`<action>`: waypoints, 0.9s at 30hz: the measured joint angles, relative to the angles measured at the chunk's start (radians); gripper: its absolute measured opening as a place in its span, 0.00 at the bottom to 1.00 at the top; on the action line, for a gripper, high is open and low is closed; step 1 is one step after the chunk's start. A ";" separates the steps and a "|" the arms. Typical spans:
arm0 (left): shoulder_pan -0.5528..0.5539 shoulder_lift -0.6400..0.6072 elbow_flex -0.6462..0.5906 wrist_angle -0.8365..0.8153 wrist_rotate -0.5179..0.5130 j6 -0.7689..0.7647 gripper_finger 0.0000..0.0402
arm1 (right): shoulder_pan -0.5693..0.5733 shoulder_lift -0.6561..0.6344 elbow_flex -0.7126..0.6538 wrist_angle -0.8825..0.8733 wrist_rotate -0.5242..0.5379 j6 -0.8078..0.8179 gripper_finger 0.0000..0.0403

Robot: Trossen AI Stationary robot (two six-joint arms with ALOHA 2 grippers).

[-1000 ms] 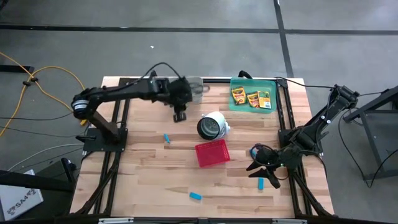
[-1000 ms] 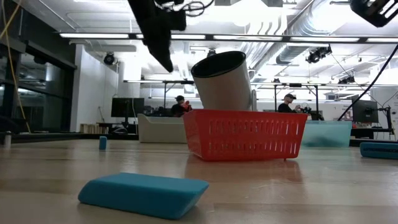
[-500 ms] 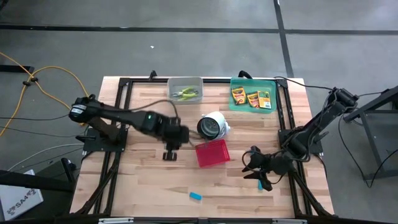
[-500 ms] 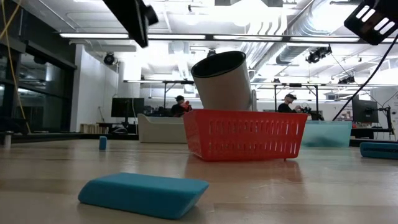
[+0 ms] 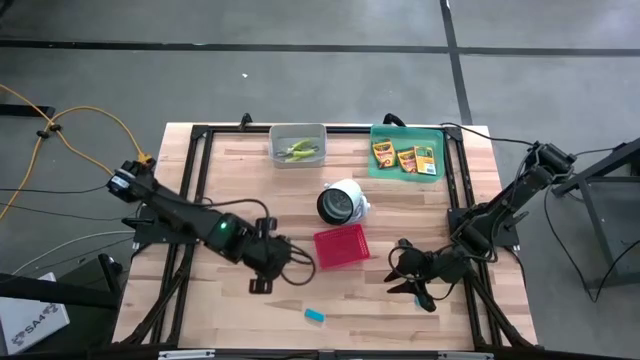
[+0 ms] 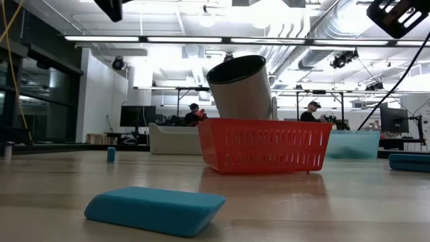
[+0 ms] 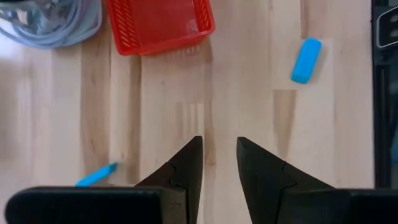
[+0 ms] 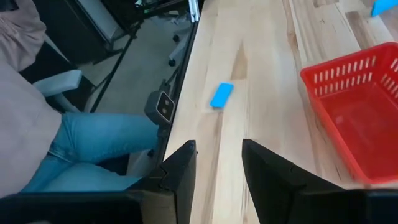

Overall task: Pick & Place School Supplies
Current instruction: Put the blue eraser into the red bin

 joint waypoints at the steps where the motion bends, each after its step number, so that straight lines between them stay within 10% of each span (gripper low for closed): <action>1: -0.009 0.000 0.000 -0.001 0.000 -0.021 0.23 | 0.000 0.000 0.000 -0.002 0.000 0.000 0.30; 27: -0.148 0.001 -0.054 -0.012 -0.079 -0.228 0.23 | -0.044 -0.026 0.000 -0.719 -0.023 0.467 0.30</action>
